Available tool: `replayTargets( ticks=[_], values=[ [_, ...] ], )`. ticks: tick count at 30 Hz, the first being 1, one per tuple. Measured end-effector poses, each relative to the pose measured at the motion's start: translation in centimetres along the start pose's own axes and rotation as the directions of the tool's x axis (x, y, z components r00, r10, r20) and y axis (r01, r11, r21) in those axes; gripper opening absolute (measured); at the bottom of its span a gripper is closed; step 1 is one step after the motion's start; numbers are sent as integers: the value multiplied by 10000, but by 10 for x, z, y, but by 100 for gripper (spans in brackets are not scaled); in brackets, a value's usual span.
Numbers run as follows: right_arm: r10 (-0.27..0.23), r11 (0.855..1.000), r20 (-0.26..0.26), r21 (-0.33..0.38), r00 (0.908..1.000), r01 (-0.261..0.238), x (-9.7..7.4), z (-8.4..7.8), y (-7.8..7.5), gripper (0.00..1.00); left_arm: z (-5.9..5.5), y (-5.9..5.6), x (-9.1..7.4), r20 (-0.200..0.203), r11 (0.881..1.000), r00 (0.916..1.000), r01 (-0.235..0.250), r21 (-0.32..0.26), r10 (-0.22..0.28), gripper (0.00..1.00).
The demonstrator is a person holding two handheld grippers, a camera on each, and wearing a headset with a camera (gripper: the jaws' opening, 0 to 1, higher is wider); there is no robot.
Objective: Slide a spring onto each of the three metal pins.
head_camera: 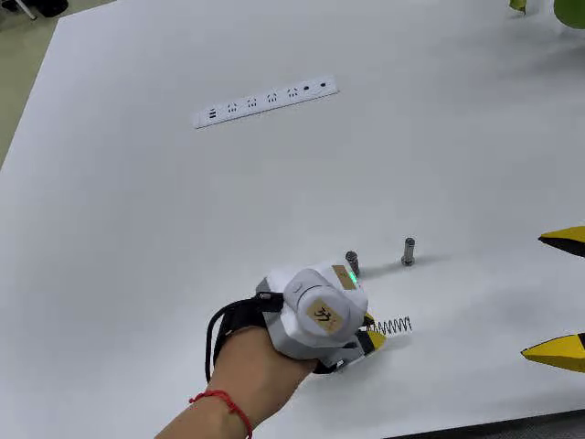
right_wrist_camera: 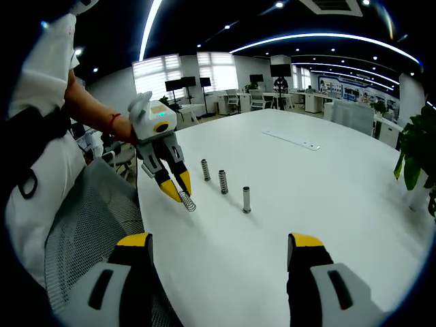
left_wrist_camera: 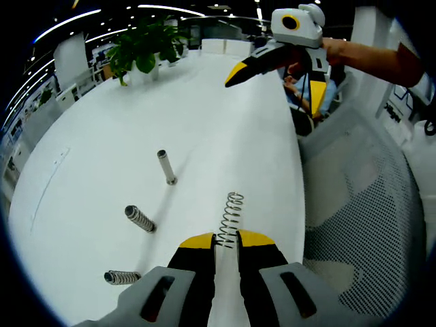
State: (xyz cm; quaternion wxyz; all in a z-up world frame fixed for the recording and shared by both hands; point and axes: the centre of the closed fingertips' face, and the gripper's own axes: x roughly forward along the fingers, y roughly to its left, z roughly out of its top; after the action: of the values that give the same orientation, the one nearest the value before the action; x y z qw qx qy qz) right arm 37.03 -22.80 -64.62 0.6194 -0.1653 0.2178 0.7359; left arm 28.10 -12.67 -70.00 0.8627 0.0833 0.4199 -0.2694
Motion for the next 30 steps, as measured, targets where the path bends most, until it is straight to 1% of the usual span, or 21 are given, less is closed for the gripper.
replayTargets(
  ticks=[1, 3, 7, 8, 9, 11, 13, 14, 15, 16, 18, 19, 20, 21, 23, 24, 25, 27, 28, 29, 30],
  values=[
    [26, 10000, 15, -57, 10000, -26, 0, 2, 1, 82, 4, 0, -4, 229, 10000, 9997, -33, -65, 35, 12],
    [49, 9999, 5, -95, 10000, -49, 1, 4, 2, 82, 9, 1, -8, 477, 9998, 9988, -66, -191, 75, 12],
    [122, 9997, -9, -212, 9999, -122, 1, 13, 5, 82, 24, 1, -21, 1178, 9990, 9928, -163, -409, 210, 12],
    [129, 9997, -8, -222, 9999, -129, 1, 14, 5, 82, 26, 1, -23, 1283, 9989, 9915, -171, -446, 227, 12],
    [179, 9996, 66, -221, 9998, -178, 2, 18, 7, 81, 32, 2, -28, 1553, 9982, 9875, -192, -560, 277, 12],
    [237, 9996, 219, -143, 9995, -234, 2, 24, 9, 81, 38, 4, -34, 1853, 9977, 9820, -247, -625, 359, 12],
    [294, 9996, 460, -7, 9985, -294, 3, 32, 11, 80, 46, 4, -40, 2265, 9967, 9731, -253, -776, 423, 12],
    [361, 9990, 824, 238, 9959, -382, 6, 40, 13, 80, 52, 5, -45, 2537, 9958, 9660, -277, -877, 492, 12],
    [380, 9986, 929, 330, 9950, -413, 6, 42, 14, 79, 53, 5, -47, 2611, 9956, 9639, -287, -891, 511, 12],
    [411, 9976, 1099, 517, 9931, -470, 8, 47, 16, 78, 58, 4, -50, 2842, 9950, 9572, -280, -960, 544, 12],
    [363, 9958, 1343, 790, 9903, -472, 10, 54, 16, 73, 63, 3, -55, 3097, 9942, 9491, -266, -1039, 577, 12],
    [340, 9919, 1642, 1152, 9858, -534, 11, 61, 18, 72, 67, 2, -58, 3300, 9939, 9422, -243, -1072, 586, 12],
    [351, 9891, 1841, 1341, 9823, -605, 13, 68, 21, 70, 70, 2, -61, 3442, 9937, 9370, -226, -1099, 593, 12],
    [366, 9875, 2005, 1431, 9790, -662, 14, 74, 23, 68, 73, 2, -63, 3589, 9930, 9314, -200, -1167, 610, 12],
    [201, 9845, 2246, 1651, 9742, -584, 16, 84, 24, 65, 79, 2, -69, 3913, 9905, 9177, -156, -1363, 684, 12],
    [174, 9788, 2537, 1932, 9671, -683, 18, 92, 25, 64, 80, 3, -71, 4065, 9894, 9108, -131, -1449, 716, 12],
    [187, 9759, 2693, 2044, 9629, -762, 18, 96, 27, 62, 83, 3, -74, 4215, 9884, 9037, -110, -1517, 747, 12],
    [33, 9574, 3338, 2711, 9426, -994, 19, 112, 28, 56, 86, 3, -78, 4440, 9859, 8926, -41, -1670, 790, 12],
    [26, 9430, 3678, 3085, 9299, -1247, 19, 120, 30, 53, 88, 3, -80, 4578, 9850, 8853, -13, -1724, 813, 12],
    [-13, 9412, 3745, 3136, 9272, -1254, 19, 123, 30, 51, 89, 3, -82, 4686, 9843, 8795, 15, -1767, 828, 12],
    [-67, 9449, 3701, 3065, 9290, -1153, 21, 124, 30, 48, 91, 3, -85, 4830, 9823, 8715, 85, -1870, 844, 12]
  ],
)
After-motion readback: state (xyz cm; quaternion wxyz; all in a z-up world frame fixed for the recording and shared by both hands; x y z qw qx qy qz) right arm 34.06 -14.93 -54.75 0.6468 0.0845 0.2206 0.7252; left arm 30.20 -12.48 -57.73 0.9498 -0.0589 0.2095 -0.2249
